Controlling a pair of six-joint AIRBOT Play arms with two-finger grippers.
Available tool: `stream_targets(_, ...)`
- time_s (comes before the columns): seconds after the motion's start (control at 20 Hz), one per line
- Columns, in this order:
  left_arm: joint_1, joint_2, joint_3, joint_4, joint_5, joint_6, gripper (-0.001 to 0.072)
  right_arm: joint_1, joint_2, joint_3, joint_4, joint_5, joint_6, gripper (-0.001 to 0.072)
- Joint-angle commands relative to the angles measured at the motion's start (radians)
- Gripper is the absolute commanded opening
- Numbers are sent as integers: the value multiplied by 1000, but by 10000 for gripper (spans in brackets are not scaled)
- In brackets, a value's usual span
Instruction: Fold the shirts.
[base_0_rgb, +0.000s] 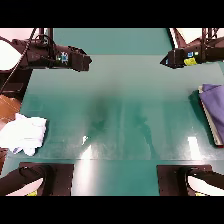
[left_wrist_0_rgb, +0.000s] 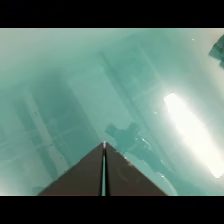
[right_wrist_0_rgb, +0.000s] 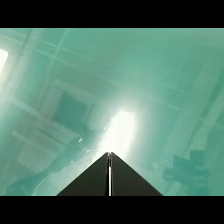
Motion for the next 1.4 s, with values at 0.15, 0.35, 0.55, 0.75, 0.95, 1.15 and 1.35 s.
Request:
stream_targets(0.15,-1,0,0,0,0,0,23,1,-1,1,0,8,1,19)
stream_targets(0.35,-1,0,0,0,0,0,22,2,-1,1,2,11,2,19)
stream_targets(0.55,-1,0,0,0,0,0,22,2,-1,1,2,11,2,19)
stream_targets(0.75,-1,0,0,-3,14,0,22,2,-1,1,1,10,1,19)
stream_targets(0.95,25,30,18,123,-23,15,22,2,-1,1,0,11,1,19)
stream_targets(1.15,267,201,-39,303,-232,-1,22,2,0,1,1,13,1,18)
stream_targets(1.35,547,300,-228,368,-409,0,243,2,0,1,1,11,1,19)
